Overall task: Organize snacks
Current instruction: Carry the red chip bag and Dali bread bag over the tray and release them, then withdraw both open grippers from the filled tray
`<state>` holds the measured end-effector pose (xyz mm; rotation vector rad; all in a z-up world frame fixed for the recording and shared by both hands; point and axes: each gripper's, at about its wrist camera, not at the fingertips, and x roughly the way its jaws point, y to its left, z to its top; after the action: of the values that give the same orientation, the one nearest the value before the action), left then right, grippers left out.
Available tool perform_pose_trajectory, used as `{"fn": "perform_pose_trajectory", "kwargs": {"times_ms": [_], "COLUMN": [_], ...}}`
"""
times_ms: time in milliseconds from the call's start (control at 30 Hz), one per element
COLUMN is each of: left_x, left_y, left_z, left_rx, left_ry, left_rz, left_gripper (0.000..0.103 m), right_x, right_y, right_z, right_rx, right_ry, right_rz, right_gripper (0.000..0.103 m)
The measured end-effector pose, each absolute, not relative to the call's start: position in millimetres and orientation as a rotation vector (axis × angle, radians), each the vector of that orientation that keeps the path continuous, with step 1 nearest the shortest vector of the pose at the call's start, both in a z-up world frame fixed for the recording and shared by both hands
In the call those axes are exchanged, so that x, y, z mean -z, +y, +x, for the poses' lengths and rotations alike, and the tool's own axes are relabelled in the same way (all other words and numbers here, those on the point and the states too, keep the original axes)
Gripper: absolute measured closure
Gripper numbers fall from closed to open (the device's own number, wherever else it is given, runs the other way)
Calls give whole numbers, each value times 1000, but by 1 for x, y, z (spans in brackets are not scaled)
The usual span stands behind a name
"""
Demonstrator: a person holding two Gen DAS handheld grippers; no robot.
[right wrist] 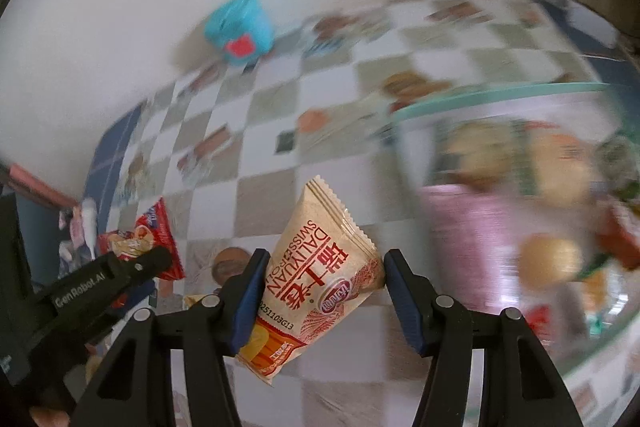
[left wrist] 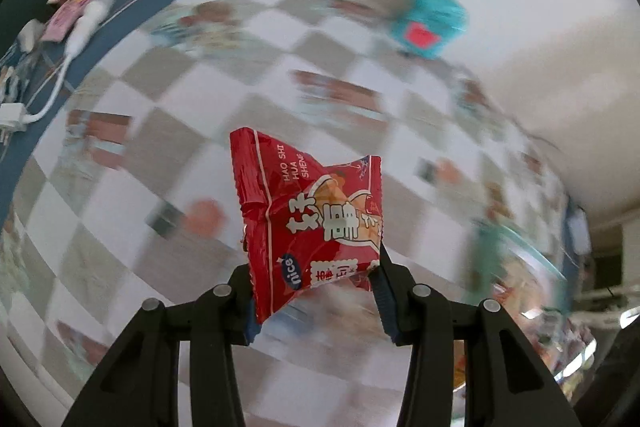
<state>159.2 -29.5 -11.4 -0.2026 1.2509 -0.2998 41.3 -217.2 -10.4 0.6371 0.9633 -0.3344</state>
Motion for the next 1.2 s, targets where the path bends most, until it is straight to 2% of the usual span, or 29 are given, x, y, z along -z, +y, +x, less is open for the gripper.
{"fn": "perform_pose_trajectory", "kwargs": {"times_ms": [167,400,500,533,567,633,800,867,933,967,1200], "left_x": [-12,-7,-3,-2,0,6,16,17,14,12,10], "left_y": [-91,-173,-197,-200,-202,-200,-161,-146,-127,-120,-91], "left_z": [123,79,67,64,62,62,63,62,59,57,30], "left_rx": [439,581,654,664,667,660,570,531,486,463,361], "left_ry": [1245,1265,1267,1269,1268,1273,1274,1260,1226,1207,1122], "left_rz": [-164,-49,-37,-33,-32,-46,-136,-153,-156,-144,55], "left_gripper": [55,55,43,28,22,22,22,18,16,16,16], "right_x": [1,7,12,13,14,16,20,21,21,20,14], "right_y": [-270,-340,-357,-360,-365,-367,-358,-352,-346,-342,-309], "right_z": [-5,-49,-57,-59,-62,-64,-71,-73,-77,-80,-93], "right_rx": [502,690,695,692,689,689,683,668,659,658,606], "right_ry": [958,954,944,941,936,935,936,933,922,906,886], "right_rz": [641,665,704,721,739,747,738,726,721,717,660], "right_gripper": [41,39,37,36,36,29,26,20,4,0,0]}}
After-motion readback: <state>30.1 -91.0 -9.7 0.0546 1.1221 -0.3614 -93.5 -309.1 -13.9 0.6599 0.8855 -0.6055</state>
